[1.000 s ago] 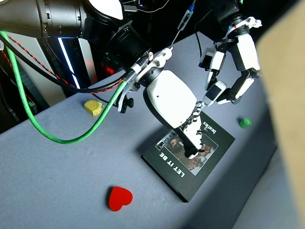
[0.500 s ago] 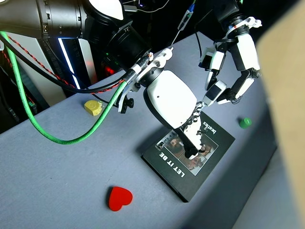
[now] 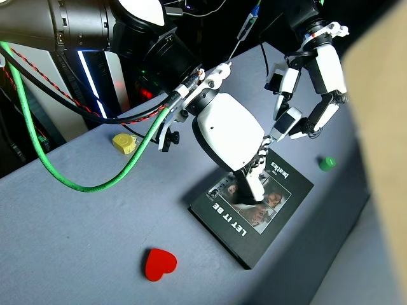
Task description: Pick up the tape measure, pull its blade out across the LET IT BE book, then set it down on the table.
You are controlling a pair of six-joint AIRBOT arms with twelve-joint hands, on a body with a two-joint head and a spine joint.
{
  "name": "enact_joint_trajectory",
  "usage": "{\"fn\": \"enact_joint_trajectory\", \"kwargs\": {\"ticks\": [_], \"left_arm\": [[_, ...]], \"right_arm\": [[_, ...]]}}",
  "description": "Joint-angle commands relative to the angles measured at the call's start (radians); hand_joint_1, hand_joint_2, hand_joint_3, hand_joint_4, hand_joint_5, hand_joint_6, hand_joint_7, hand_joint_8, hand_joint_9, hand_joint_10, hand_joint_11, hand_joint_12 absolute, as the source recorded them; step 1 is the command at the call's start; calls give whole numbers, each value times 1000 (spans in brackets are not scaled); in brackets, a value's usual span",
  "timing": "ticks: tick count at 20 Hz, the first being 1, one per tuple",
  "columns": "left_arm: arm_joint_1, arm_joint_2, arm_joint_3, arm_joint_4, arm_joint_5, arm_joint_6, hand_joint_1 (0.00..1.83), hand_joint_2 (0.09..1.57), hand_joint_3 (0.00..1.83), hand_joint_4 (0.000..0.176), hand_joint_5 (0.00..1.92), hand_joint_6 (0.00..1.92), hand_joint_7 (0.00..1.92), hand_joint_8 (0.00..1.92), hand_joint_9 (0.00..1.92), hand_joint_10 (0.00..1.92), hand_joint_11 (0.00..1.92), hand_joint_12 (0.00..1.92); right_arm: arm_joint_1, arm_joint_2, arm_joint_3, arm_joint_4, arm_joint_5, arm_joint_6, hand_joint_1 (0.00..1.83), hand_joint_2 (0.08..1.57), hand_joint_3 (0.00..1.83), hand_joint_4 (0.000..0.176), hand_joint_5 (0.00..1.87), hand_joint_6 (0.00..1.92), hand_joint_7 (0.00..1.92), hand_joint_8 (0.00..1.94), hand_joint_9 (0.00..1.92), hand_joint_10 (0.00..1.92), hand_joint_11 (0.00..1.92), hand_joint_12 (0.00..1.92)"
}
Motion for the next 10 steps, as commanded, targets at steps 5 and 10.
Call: {"fn": "enact_joint_trajectory", "kwargs": {"ticks": [5, 10], "left_arm": [[-5, 7, -1, 0, -119, -14, 1396, 1042, 0, 0, 990, 799, 1244, 425, 1134, 947, 1135, 774], [7, 7, -4, 0, -140, -27, 1396, 1043, 0, 0, 979, 809, 1257, 413, 1120, 965, 1141, 777]], "right_arm": [[8, 6, -1, -108, -8, 2, 1163, 1220, 0, 3, 741, 1299, 838, 1284, 665, 1113, 524, 1620], [2, 9, -7, -118, -6, 4, 1157, 1226, 1, 11, 734, 1324, 821, 1292, 661, 1104, 546, 1594]]}}
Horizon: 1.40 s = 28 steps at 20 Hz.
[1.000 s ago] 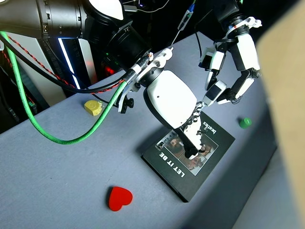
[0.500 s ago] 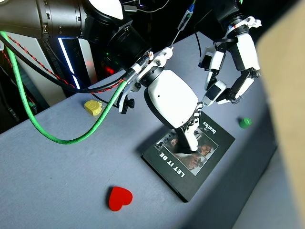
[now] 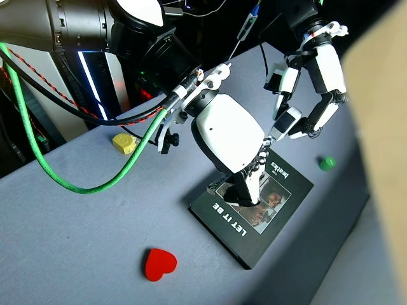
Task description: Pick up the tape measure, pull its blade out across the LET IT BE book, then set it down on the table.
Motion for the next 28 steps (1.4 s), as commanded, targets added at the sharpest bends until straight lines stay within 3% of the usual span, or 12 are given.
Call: {"fn": "enact_joint_trajectory", "kwargs": {"ticks": [1, 7, 10, 11, 12, 13, 14, 15, 19, 28], "left_arm": [[-7, 7, -1, 5, -120, -12, 1396, 1043, 0, 0, 979, 809, 1257, 413, 1120, 965, 1141, 777], [-6, 7, -1, 9, -117, -12, 1396, 1041, 0, 0, 993, 800, 1274, 375, 1111, 973, 1108, 777], [-6, 8, 0, 46, -109, -29, 1396, 1040, 0, 0, 997, 777, 1264, 395, 1125, 961, 1119, 782], [-6, 8, 1, 51, -107, -32, 1397, 1040, 0, 0, 996, 778, 1263, 396, 1126, 961, 1121, 783], [-6, 8, 1, 60, -106, -37, 1397, 1040, 0, 0, 995, 776, 1260, 401, 1129, 958, 1124, 784], [-6, 8, 2, 67, -106, -40, 1397, 1040, 0, 0, 995, 776, 1260, 401, 1129, 958, 1124, 784], [-6, 8, 2, 69, -106, -41, 1397, 1040, 0, 0, 993, 780, 1260, 404, 1135, 950, 1131, 786], [-6, 8, 2, 69, -106, -42, 1397, 1039, 0, 0, 994, 785, 1260, 400, 1136, 950, 1131, 786], [-3, 8, 4, 74, -105, -44, 1397, 1039, 0, 0, 999, 796, 1262, 388, 1133, 947, 1128, 783], [-3, 8, 7, 93, -103, -57, 1396, 1042, 0, 0, 990, 797, 1267, 387, 1120, 964, 1112, 777]], "right_arm": [[3, 4, -3, -94, -8, 1, 1156, 1226, 0, 13, 735, 1325, 818, 1295, 654, 1104, 535, 1594], [2, 4, -3, -95, -8, 3, 1152, 1234, 1, 8, 715, 1342, 810, 1313, 631, 1116, 495, 1601], [2, 4, -3, -107, -11, 11, 1136, 1253, 2, 19, 689, 1397, 766, 1359, 570, 1075, 432, 1568], [2, 5, -3, -109, -11, 11, 1117, 1278, 5, 11, 626, 1465, 735, 1424, 500, 1018, 360, 1532], [2, 6, -3, -109, -11, 12, 1015, 1229, 0, 0, 525, 819, 582, 874, 450, 941, 288, 1474], [2, 6, -3, -109, -11, 12, 1015, 1229, 0, 0, 525, 819, 582, 874, 450, 941, 288, 1474], [2, 6, -3, -109, -11, 12, 963, 1201, 0, 0, 555, 252, 587, 383, 422, 747, 220, 1348], [1, 7, -3, -109, -10, 11, 945, 1197, 0, 0, 566, 122, 614, 263, 431, 673, 199, 1307], [1, 10, -4, -109, -8, 11, 897, 1202, 0, 0, 619, 11, 683, 64, 474, 495, 183, 1220], [-7, 23, -19, -109, -8, -3, 892, 1199, 0, 0, 629, 2, 725, 38, 539, 435, 226, 1247]]}}
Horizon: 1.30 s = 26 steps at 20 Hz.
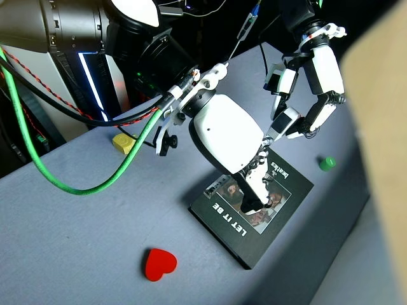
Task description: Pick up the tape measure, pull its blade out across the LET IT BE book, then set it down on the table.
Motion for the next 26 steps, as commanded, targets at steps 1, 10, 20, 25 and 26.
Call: {"fn": "enact_joint_trajectory", "kwargs": {"ticks": [1, 10, 20, 25, 26], "left_arm": [[-12, 8, 2, 2, -111, -13, 1396, 1042, 0, 0, 990, 797, 1266, 388, 1120, 964, 1111, 777], [-11, 8, 6, 3, -111, -15, 1396, 1042, 0, 0, 991, 790, 1262, 403, 1118, 966, 1127, 783], [-15, 7, 8, 3, -111, -15, 1395, 1045, 1, 0, 985, 811, 1229, 452, 1121, 966, 1118, 785], [-16, 7, 9, 5, -111, -15, 1395, 1045, 0, 0, 988, 813, 1231, 450, 1120, 966, 1128, 790], [-16, 7, 9, 5, -111, -15, 1395, 1045, 0, 0, 988, 813, 1231, 450, 1120, 966, 1128, 790]], "right_arm": [[5, 8, -6, -92, -12, -6, 892, 1199, 0, 0, 630, 3, 725, 38, 540, 435, 229, 1248], [2, 10, -7, -108, -12, 2, 886, 1199, 0, 0, 642, 4, 750, 33, 562, 434, 245, 1229], [0, 9, -12, -108, -10, 0, 935, 1220, 1, 0, 730, 25, 881, 70, 660, 493, 350, 1260], [2, 11, -12, -108, -10, 0, 1164, 1208, 2, 16, 766, 1307, 856, 1209, 783, 880, 580, 1414], [2, 11, -12, -109, -9, 0, 1164, 1208, 2, 16, 766, 1307, 856, 1209, 783, 880, 580, 1414]]}}
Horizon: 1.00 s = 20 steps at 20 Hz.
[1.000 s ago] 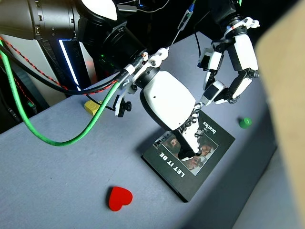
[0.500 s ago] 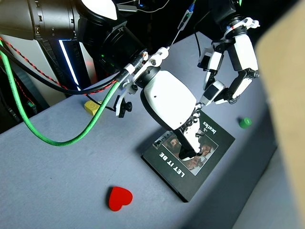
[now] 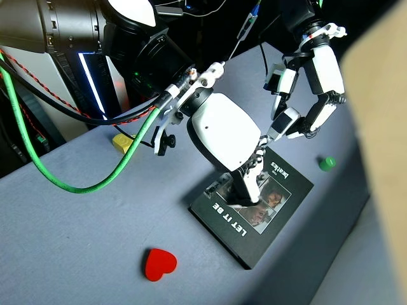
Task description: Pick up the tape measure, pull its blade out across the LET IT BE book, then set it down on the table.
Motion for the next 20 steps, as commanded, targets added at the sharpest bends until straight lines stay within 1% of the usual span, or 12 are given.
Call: {"fn": "enact_joint_trajectory", "kwargs": {"ticks": [1, 2, 5, 6, 8, 9, 10, 11, 12, 13, 14, 20], "left_arm": [[-16, 7, 8, 2, -112, -12, 1395, 1045, 0, 0, 985, 812, 1235, 447, 1116, 971, 1128, 790], [-16, 7, 7, 2, -112, -12, 1395, 1045, 0, 0, 983, 810, 1236, 448, 1118, 971, 1130, 790], [-15, 7, 8, 3, -112, -12, 1395, 1045, 0, 0, 985, 809, 1229, 453, 1127, 957, 1117, 783], [-15, 7, 9, 3, -112, -12, 1395, 1045, 0, 0, 983, 811, 1230, 452, 1124, 961, 1112, 781], [-15, 7, 10, 3, -112, -12, 1395, 1046, 0, 0, 981, 811, 1229, 455, 1122, 965, 1110, 781], [-15, 7, 10, 3, -112, -12, 1395, 1046, 0, 0, 983, 810, 1228, 460, 1120, 964, 1116, 784], [-15, 7, 10, 3, -112, -12, 1395, 1045, 0, 0, 985, 810, 1230, 461, 1117, 968, 1117, 785], [-15, 7, 11, 3, -112, -12, 1395, 1045, 0, 0, 987, 803, 1231, 463, 1114, 972, 1117, 785], [-15, 7, 11, 3, -112, -12, 1395, 1045, 0, 0, 987, 800, 1231, 464, 1113, 974, 1118, 786], [-15, 7, 11, 3, -112, -12, 1395, 1046, 0, 0, 986, 800, 1231, 464, 1113, 974, 1119, 787], [-15, 7, 11, 5, -112, -12, 1395, 1046, 0, 0, 985, 804, 1229, 466, 1117, 969, 1120, 787], [-14, 7, 11, 5, -112, -12, 1395, 1044, 0, 0, 990, 803, 1223, 469, 1125, 962, 1134, 793]], "right_arm": [[6, 4, -3, -92, -12, -1, 1169, 1209, 0, 0, 752, 1290, 869, 1226, 771, 925, 569, 1452], [6, 4, -3, -92, -12, -1, 1161, 1221, 0, 4, 738, 1303, 839, 1275, 727, 970, 550, 1476], [5, 7, -3, -95, -12, -1, 1160, 1224, 0, 3, 733, 1304, 831, 1292, 709, 986, 548, 1482], [4, 9, -3, -95, -12, -1, 1158, 1224, 0, 8, 737, 1305, 825, 1294, 705, 987, 551, 1482], [0, 18, -3, -94, -11, -1, 1159, 1226, 0, 2, 725, 1318, 832, 1288, 697, 986, 537, 1479], [-1, 25, -3, -90, -8, -1, 1157, 1227, 0, 5, 724, 1324, 827, 1292, 689, 993, 532, 1492], [-1, 33, -3, -79, -3, -4, 1155, 1227, 0, 14, 736, 1320, 817, 1296, 700, 1000, 544, 1498], [-1, 43, -3, -64, 4, -8, 1155, 1227, 0, 15, 737, 1320, 816, 1296, 700, 1000, 545, 1498], [0, 51, -3, -52, 9, -12, 1159, 1224, 0, 6, 734, 1311, 831, 1288, 709, 1003, 566, 1493], [0, 60, -3, -46, 13, -16, 1304, 1211, 2, 0, 728, 1286, 836, 1228, 718, 1394, 579, 1492], [1, 69, -3, -42, 16, -19, 1333, 1210, 1, 0, 721, 1292, 834, 1219, 724, 1466, 588, 1493], [5, 122, -7, -3, 47, -39, 1340, 1210, 0, 0, 734, 1281, 831, 1208, 715, 1504, 566, 1491]]}}
